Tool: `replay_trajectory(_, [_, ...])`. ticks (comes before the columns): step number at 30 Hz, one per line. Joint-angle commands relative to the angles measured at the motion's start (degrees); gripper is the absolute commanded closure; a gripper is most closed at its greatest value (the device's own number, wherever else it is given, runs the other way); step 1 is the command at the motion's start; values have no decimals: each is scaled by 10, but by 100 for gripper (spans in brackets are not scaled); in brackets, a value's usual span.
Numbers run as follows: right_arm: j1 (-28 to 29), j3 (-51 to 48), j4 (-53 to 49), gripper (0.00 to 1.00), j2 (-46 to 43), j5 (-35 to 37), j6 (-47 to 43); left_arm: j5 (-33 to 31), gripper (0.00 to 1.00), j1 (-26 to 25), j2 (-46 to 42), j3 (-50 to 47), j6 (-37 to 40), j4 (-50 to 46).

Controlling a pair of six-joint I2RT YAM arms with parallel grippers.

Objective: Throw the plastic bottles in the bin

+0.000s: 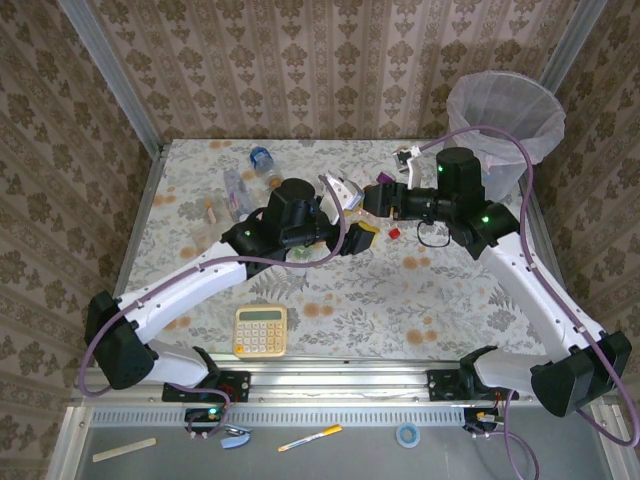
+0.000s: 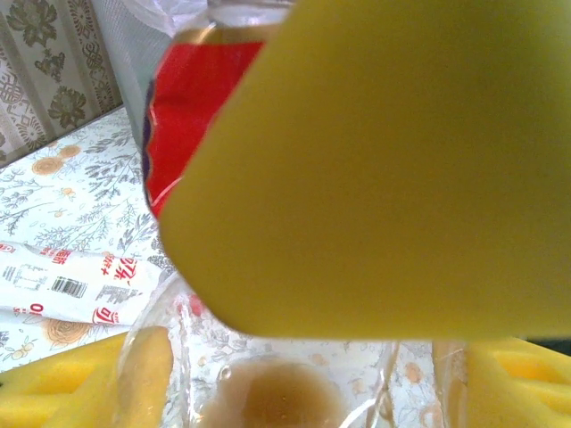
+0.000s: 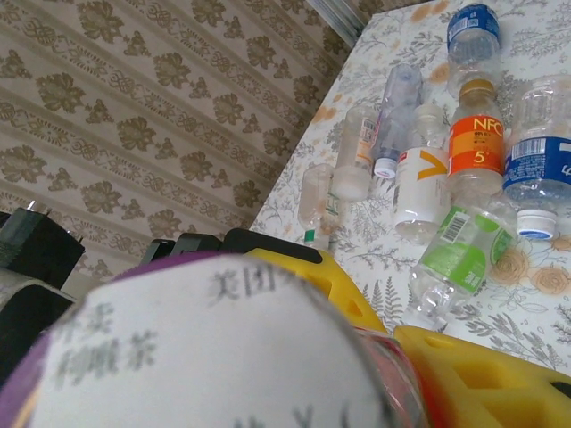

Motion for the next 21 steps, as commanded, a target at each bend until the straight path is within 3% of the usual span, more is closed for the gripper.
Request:
replay_trajectory(1, [3,25,-41,53,5,33,-8,4,26,-9,-12,1,29,38])
replay_trajectory(6, [2,47,-70,61,-1,71,-28,-22,1,-8,-30,-18,22,55])
replay_trajectory(10, [-7,67,-97,66,-19,148,-62,-31,0,-2,-61,-48,12,72])
replay_trajectory(14, [-10,85,-119,67,-55,304,-130,-33,0,11,-103,-74,-2,70])
replay_trajectory(17, [-11,57,-48,67,-106,421,-182,-42,0,21,-136,-93,-10,59])
replay_trajectory(21, [-11,-29,140,66,-184,525,-285,-60,0,33,-174,-116,-13,40])
